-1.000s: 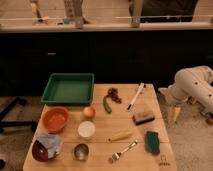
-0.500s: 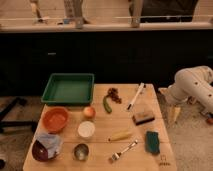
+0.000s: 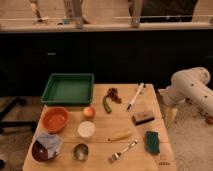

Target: Wipe red bowl with brush

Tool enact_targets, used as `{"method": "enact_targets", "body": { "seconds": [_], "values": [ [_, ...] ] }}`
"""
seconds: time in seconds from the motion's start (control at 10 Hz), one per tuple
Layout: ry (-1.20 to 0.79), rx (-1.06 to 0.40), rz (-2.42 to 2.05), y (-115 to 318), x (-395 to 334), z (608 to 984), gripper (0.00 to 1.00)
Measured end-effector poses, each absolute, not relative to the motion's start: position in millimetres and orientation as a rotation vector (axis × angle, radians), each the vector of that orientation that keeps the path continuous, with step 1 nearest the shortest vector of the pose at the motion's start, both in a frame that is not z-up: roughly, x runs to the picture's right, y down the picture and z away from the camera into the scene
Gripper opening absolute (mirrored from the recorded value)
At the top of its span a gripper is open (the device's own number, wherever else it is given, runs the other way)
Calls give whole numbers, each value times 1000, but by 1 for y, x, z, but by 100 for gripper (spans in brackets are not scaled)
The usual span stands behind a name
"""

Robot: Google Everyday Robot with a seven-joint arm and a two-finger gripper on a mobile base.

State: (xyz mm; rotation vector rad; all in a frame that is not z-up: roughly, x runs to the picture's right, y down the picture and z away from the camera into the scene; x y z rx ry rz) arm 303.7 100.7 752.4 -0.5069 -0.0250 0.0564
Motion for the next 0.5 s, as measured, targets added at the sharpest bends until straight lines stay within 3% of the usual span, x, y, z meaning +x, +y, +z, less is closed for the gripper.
{"method": "enact_targets", "body": {
  "seconds": [0.5],
  "values": [
    [9,-494,147,97,258,765,100]
  ]
}}
